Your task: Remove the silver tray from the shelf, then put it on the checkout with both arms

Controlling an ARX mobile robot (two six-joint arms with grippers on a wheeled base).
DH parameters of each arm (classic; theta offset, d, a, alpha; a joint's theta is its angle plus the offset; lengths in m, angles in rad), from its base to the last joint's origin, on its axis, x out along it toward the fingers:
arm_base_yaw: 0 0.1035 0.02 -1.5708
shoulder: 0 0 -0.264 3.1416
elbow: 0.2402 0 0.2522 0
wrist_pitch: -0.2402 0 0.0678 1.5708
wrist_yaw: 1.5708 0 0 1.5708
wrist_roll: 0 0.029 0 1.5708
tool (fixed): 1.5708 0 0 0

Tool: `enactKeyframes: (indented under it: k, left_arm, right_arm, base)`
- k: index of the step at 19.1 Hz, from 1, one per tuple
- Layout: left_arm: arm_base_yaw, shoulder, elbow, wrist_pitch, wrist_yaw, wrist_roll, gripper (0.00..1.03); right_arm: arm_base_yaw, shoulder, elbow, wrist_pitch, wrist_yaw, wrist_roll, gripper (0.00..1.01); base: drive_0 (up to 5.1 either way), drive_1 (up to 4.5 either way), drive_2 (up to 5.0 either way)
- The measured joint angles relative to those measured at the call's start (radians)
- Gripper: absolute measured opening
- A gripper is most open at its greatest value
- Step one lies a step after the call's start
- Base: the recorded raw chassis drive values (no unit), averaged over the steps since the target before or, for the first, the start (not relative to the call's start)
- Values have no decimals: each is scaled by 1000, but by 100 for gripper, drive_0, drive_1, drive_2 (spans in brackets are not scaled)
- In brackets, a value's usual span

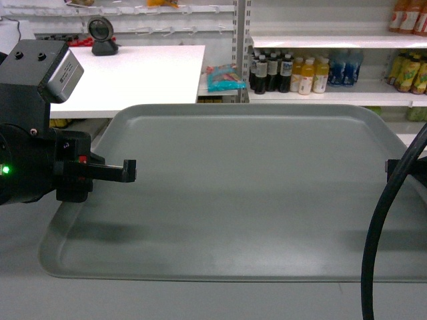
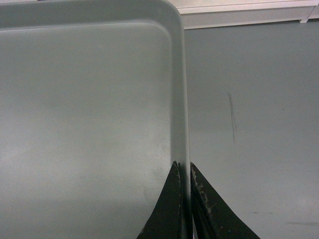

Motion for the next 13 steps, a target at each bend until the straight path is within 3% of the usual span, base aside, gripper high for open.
enactKeyframes:
  k: [13]
  left_arm:
    - [0,0,0,0,1,0,3]
  right_arm:
    - [0,1,0,2,0,0,3]
  base:
    - [-509,236,236]
